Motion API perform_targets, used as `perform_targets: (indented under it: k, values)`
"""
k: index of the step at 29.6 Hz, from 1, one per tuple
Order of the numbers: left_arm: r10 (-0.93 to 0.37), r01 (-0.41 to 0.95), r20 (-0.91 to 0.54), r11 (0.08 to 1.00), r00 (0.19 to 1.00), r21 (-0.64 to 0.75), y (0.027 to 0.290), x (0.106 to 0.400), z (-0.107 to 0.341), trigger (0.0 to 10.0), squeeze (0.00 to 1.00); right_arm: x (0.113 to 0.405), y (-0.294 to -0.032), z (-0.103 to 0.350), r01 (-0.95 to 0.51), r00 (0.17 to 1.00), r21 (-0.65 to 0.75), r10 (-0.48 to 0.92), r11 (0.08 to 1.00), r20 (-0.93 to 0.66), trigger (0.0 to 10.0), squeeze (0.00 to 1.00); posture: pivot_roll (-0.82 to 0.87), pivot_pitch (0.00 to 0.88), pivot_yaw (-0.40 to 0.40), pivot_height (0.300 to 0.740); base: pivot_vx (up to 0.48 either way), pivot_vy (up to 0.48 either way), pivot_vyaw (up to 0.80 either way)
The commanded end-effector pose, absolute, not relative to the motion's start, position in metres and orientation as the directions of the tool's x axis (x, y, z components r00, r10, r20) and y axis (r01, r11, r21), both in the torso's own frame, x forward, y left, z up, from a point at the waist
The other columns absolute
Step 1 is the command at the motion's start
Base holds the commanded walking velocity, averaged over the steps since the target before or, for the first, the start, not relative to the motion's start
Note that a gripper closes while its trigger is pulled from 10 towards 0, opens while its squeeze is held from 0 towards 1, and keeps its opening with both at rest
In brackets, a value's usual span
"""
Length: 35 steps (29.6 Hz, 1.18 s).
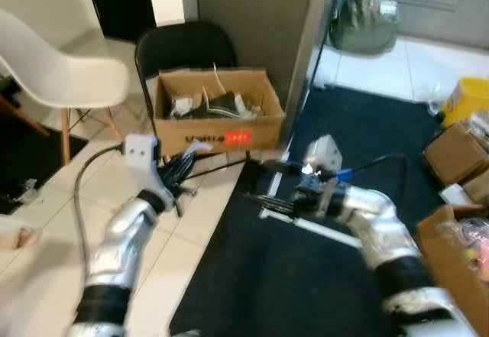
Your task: Picking trash to rubbish bin
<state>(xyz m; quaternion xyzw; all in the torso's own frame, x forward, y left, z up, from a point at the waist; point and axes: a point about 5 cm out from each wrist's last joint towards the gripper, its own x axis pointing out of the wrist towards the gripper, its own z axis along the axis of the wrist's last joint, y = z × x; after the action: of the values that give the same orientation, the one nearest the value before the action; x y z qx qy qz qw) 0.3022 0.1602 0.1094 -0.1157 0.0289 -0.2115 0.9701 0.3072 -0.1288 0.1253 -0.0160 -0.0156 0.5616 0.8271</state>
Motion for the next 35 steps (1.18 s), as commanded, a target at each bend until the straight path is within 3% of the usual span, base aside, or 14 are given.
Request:
perform_targets:
  k: [1,18,24,35]
  values:
    - [-0.423,0.407,-0.021,0.882,0.906,-0.239,0.1596,0.3012,0.1067,10.0,0.0,0.3072,-0.134,0.1249,-0.924,0.379,-0.057,0.925,0.378,-0.006,10.0,0.0,0.04,0.0,0.011,0.74,0.337,0.0,0.0]
    - [-0.429,0.412,-0.025,0.88,0.903,-0.236,0.1584,0.3015,0.1058,10.0,0.0,0.3075,-0.1331,0.1237,-0.923,0.381,-0.06,0.925,0.38,-0.008,10.0,0.0,0.04,0.0,0.007,0.74,0.339,0.0,0.0]
    - [-0.431,0.414,-0.026,0.879,0.902,-0.236,0.1581,0.3014,0.1055,10.0,0.0,0.3069,-0.1332,0.1223,-0.922,0.383,-0.068,0.924,0.381,-0.011,10.0,0.0,0.04,0.0,0.007,0.74,0.339,0.0,-0.72]
    - [-0.431,0.414,-0.025,0.879,0.902,-0.236,0.1582,0.3017,0.1061,10.0,0.0,0.3072,-0.1335,0.1224,-0.92,0.386,-0.071,0.923,0.384,-0.007,10.0,0.0,0.04,0.0,0.009,0.74,0.339,0.0,0.0]
